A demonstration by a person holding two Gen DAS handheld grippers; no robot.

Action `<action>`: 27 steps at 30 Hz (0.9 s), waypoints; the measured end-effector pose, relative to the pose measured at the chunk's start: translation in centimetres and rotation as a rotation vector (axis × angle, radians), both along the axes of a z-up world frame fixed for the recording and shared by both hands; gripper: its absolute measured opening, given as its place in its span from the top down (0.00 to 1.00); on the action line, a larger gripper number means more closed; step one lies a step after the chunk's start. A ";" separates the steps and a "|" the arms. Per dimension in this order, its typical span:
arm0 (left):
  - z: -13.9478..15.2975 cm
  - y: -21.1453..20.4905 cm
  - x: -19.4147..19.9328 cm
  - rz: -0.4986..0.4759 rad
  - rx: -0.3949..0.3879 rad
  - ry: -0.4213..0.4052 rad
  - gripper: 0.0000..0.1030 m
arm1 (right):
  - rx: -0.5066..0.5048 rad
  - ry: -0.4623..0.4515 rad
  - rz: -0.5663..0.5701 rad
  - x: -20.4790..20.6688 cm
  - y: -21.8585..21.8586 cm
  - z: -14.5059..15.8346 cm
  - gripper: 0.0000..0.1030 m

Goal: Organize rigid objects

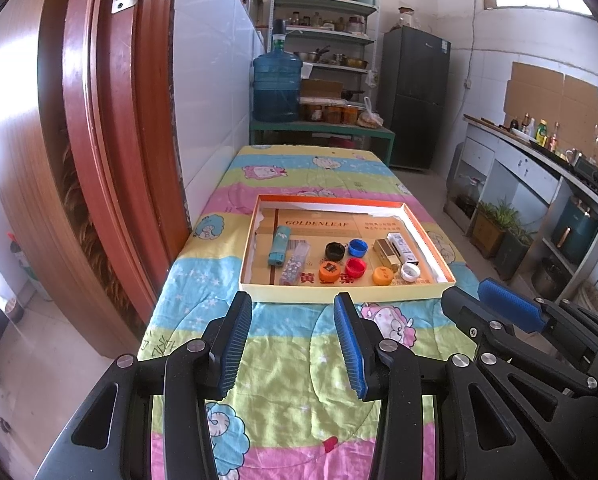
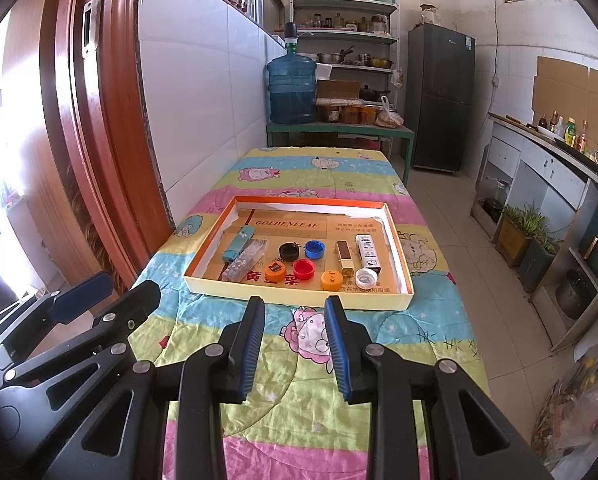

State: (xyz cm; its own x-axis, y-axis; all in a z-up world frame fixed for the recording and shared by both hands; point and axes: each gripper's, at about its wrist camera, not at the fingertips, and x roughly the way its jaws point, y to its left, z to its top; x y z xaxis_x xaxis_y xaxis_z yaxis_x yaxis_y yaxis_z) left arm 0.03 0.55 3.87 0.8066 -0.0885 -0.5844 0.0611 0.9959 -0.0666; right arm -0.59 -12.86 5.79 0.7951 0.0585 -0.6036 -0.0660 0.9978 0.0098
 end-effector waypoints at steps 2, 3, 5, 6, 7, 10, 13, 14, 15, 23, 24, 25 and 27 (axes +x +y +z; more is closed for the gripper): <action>0.0 -0.1 -0.1 0.000 -0.001 0.000 0.57 | 0.001 -0.002 -0.001 -0.1 0.0 0.0 0.70; 0.0 -0.1 -0.1 0.000 0.000 0.000 0.57 | 0.000 -0.002 -0.001 -0.1 0.0 0.0 0.70; 0.0 -0.1 0.0 0.000 0.000 0.000 0.57 | 0.001 -0.001 0.000 -0.1 0.0 0.0 0.70; 0.0 -0.1 0.0 0.000 0.000 0.000 0.57 | 0.001 -0.002 0.000 -0.1 0.0 0.0 0.70; 0.0 -0.1 0.0 -0.001 0.000 0.001 0.57 | 0.000 -0.002 -0.001 -0.1 0.0 0.0 0.70; -0.1 -0.2 -0.1 -0.001 0.000 0.001 0.57 | 0.001 -0.002 -0.001 -0.1 0.0 0.0 0.70; -0.1 -0.2 -0.2 -0.001 0.000 0.003 0.57 | 0.001 0.000 -0.001 -0.1 -0.1 0.0 0.70; -0.1 -0.2 -0.3 -0.002 0.001 0.003 0.57 | 0.001 -0.001 0.000 0.0 0.0 0.0 0.70; 0.0 -0.2 -0.3 -0.001 0.000 0.003 0.57 | 0.001 0.000 -0.001 0.0 0.0 -0.1 0.70; 0.0 -0.2 -0.3 -0.001 0.000 0.003 0.57 | 0.001 -0.001 -0.001 0.0 0.0 -0.1 0.70; 0.0 -0.2 -0.3 -0.001 0.000 0.003 0.57 | 0.001 -0.001 0.000 0.0 0.0 -0.1 0.70; 0.0 -0.2 -0.3 -0.001 0.000 0.003 0.57 | 0.001 -0.001 0.000 0.0 0.0 -0.1 0.70; 0.0 -0.2 -0.3 -0.001 0.000 0.003 0.57 | 0.000 -0.001 0.000 0.0 0.0 0.0 0.70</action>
